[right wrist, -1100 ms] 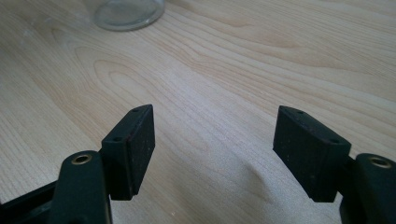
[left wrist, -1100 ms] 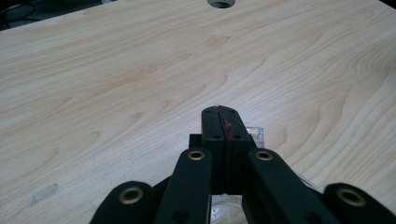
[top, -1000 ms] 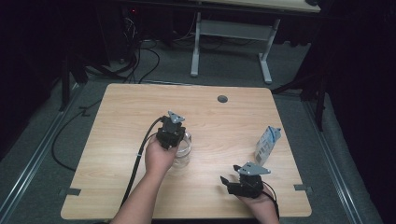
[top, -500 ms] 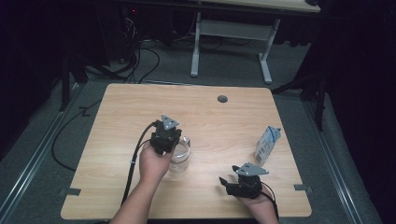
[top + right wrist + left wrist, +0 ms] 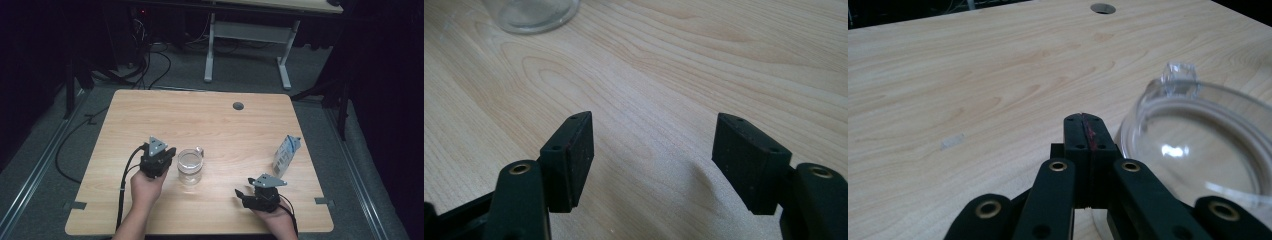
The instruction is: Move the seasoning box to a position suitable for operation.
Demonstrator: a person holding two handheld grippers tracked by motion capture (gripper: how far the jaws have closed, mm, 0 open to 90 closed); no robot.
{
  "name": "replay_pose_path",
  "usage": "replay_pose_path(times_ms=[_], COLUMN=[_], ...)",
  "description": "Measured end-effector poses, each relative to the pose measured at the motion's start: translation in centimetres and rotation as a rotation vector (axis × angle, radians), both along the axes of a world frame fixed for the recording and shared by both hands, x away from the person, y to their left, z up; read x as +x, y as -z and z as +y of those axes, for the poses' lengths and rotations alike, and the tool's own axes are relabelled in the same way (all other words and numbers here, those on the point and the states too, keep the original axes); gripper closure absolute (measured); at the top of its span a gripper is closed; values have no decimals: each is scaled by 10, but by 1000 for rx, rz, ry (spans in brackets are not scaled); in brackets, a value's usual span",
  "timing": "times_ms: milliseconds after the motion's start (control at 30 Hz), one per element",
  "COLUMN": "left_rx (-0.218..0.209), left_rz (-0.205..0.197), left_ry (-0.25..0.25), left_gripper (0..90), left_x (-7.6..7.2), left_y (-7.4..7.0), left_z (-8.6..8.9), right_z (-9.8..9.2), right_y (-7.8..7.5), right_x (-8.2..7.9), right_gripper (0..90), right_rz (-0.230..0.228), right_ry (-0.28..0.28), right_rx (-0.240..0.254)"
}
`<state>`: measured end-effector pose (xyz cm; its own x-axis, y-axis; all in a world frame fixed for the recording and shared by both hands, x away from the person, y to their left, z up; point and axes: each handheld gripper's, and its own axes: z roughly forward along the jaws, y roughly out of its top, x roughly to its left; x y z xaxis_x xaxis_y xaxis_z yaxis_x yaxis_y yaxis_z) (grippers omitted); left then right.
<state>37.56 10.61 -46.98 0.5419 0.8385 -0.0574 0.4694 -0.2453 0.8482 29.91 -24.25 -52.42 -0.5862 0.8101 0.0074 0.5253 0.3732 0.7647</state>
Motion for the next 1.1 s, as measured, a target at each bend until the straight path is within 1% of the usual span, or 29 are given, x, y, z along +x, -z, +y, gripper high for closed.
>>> replay_pose_path(times_ms=[33,100,133,167,200,233,267,300,333,367,433,533,567,600,667,733,767,800,833,967,1100], left_rx=[0,-24,-24,-43,-62,-64,-40,-37,-94,-101,-98,-94,-99,-99,-86,-91,-94,-96,-93,-88,-77], left_rz=[-8,-26,-26,-31,-46,-59,-58,-66,-45,-40,-43,-47,-51,-51,-57,-55,-54,-55,-55,-58,-61], left_ry=[5,6,6,5,4,-2,-5,-10,-6,0,17,30,38,38,43,44,45,46,46,53,57], left_gripper=[900,900,900,900,900,900,900,900,900,900,900,900,900,900,900,900,900,900,900,900,900], left_x=[-2,-7,-7,-10,-13,-14,-14,-13,-12,-11,-10,-9,-10,-10,-12,-13,-13,-15,-16,-19,-25], left_y=[3,8,8,10,13,16,18,18,20,22,23,23,23,23,22,22,23,22,22,22,21], left_z=[1,4,4,5,8,10,11,12,16,15,12,8,7,7,4,4,5,5,5,4,2], right_z=[0,1,1,0,0,0,-1,-1,-1,-2,-1,-1,0,0,1,1,0,-1,-2,-4,-6], right_y=[0,0,0,-1,-1,-1,-1,-1,-2,-2,-1,0,0,0,-1,-1,-1,-2,-2,-2,-2], right_x=[0,-1,-1,-2,-2,-2,-3,-3,-3,-3,-3,-4,-5,-5,-8,-9,-9,-9,-9,-9,-7], right_gripper=[346,363,363,374,374,379,383,383,392,403,433,438,443,443,449,458,479,512,519,519,483], right_rz=[1,2,2,-4,-4,-6,-10,-10,-13,-13,-10,-9,-18,-18,-42,-45,-49,-52,-57,-57,-49], right_ry=[3,3,3,5,5,9,11,15,18,17,12,7,13,13,16,17,19,30,32,40,52], right_rx=[-2,6,6,6,6,5,4,6,10,10,7,2,-8,-8,-13,-12,-11,2,4,6,20])
